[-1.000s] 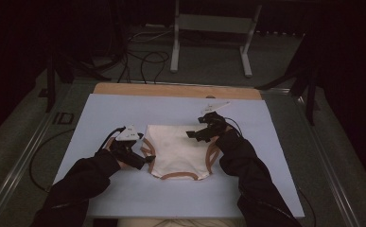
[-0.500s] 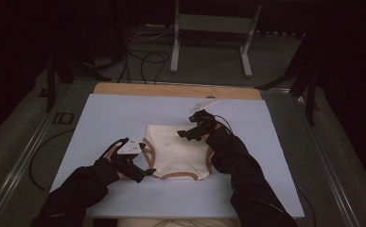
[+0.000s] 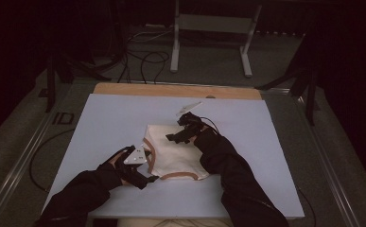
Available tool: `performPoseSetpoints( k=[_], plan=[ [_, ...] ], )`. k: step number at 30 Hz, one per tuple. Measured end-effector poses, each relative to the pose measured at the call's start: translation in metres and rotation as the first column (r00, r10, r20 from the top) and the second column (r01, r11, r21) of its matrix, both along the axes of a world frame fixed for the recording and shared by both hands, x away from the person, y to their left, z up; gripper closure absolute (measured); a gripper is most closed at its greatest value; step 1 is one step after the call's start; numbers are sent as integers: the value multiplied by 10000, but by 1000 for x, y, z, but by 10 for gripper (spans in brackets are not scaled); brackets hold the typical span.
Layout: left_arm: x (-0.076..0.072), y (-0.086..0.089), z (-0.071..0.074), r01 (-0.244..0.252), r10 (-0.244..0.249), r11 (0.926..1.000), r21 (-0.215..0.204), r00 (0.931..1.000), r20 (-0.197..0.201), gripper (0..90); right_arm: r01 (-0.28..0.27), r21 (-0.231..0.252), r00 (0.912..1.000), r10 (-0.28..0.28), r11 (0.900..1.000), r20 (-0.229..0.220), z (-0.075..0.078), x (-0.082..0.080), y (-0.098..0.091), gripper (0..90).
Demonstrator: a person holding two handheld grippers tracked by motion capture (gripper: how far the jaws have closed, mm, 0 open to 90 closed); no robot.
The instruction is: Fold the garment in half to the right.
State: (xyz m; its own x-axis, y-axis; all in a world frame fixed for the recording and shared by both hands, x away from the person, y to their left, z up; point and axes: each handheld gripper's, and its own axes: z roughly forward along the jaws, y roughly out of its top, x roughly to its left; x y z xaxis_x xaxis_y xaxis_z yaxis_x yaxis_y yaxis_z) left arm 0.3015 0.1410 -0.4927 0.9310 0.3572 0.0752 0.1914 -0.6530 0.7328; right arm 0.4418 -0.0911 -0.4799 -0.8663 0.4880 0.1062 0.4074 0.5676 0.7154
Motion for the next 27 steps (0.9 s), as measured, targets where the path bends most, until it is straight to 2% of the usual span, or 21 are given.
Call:
performPoseSetpoints(
  k=[2,5,10,15,20,27],
  plan=[
    [-1,-1,-2,188,-188,9997,147,9998,-42,158,-28,-111,10000,28,9999,-33,-1,-1,6,140],
    [-2,-2,-5,313,-314,9989,349,9995,7,182,-162,-88,9995,160,9998,-268,-2,0,13,141],
    [-3,-3,-9,442,-448,9975,545,9990,92,221,-325,-48,9988,323,9995,-370,-6,2,22,141],
    [-3,-4,-11,527,-540,9961,701,9984,164,274,-532,-105,9983,529,9985,-264,-9,3,32,140],
    [-3,-3,-15,673,-682,9948,769,9976,99,307,-695,21,9970,695,9976,-348,-9,5,42,140],
    [0,-4,-18,873,-887,9909,1029,9960,98,365,-829,-72,9959,826,9965,-377,-10,8,56,140]
  ],
)
